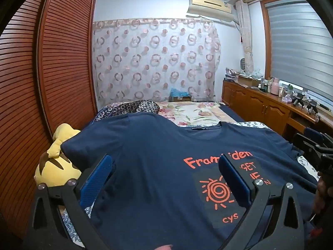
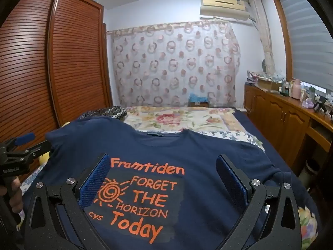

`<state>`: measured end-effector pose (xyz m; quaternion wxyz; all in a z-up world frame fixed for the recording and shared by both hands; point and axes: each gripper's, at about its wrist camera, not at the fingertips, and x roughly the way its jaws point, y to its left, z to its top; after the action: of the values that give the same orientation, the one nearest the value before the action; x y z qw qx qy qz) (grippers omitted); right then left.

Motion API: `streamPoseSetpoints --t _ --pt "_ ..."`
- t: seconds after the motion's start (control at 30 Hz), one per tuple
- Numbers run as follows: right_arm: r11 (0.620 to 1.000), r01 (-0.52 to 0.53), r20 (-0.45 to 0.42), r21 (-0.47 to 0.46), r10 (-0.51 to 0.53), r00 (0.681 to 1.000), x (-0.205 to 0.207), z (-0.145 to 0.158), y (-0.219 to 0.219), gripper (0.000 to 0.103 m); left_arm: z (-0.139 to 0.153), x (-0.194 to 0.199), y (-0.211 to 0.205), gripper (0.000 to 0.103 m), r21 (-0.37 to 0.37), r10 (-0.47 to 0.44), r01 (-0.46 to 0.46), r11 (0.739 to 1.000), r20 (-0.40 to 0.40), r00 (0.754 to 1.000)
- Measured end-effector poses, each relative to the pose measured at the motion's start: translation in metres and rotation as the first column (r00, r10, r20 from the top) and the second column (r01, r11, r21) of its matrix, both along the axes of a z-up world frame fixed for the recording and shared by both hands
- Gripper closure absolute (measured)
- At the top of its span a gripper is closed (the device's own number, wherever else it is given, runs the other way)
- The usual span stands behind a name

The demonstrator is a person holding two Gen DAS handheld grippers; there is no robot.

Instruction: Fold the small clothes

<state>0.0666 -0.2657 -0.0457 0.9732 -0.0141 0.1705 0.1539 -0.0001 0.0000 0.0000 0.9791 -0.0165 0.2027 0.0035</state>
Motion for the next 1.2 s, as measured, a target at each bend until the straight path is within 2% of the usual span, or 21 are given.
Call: streamPoseSetpoints --t 1.2 --pt "1.000 0.003 0.007 0.013 -0.003 1.000 0.0000 0.0012 -0.0014 0.000 -0.0008 0.0006 0.0002 0.000 0.012 0.000 0.000 1.000 0.006 1.000"
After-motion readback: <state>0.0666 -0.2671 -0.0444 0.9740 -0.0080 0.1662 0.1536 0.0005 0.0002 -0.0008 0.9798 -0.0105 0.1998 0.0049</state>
